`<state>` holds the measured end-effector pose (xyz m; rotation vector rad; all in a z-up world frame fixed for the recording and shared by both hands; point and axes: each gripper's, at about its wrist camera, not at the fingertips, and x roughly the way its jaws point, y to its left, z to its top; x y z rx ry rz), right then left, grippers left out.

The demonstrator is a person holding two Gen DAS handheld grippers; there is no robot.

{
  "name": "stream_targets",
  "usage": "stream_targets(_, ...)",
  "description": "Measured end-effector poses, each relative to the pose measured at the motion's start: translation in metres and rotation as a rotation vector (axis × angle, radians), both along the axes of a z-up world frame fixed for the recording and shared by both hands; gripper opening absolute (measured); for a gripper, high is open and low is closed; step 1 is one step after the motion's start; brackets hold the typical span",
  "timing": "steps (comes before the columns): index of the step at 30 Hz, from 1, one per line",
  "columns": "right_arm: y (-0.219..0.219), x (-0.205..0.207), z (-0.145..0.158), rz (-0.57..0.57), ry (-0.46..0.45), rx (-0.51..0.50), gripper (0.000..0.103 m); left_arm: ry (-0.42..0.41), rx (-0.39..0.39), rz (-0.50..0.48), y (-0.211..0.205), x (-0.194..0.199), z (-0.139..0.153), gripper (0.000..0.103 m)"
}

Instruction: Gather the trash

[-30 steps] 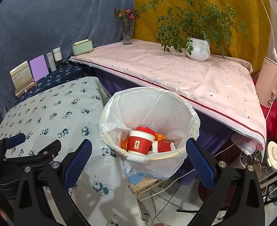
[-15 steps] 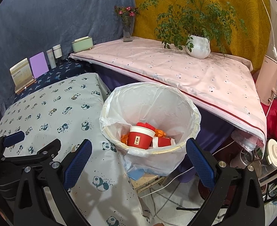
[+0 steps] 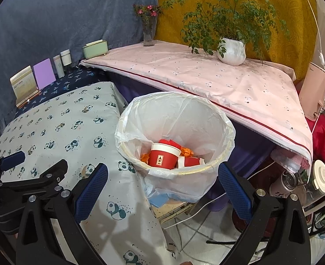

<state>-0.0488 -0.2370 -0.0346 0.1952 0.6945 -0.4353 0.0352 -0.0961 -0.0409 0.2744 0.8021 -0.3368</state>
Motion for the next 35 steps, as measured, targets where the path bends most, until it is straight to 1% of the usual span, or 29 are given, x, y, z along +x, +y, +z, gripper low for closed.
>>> stream_targets(27,-0.0024,-0.0008,-0.0035,-0.011,0.003,0.003,0.096,0.008,0.004,-0.018,-0.0020,-0.0028,-0.0033,0.093)
stream_targets(35,-0.0032,-0.0008,-0.0049,-0.013,0.002,0.005,0.096,0.019,0.003,-0.017,-0.0015,0.0018,-0.0049,0.093)
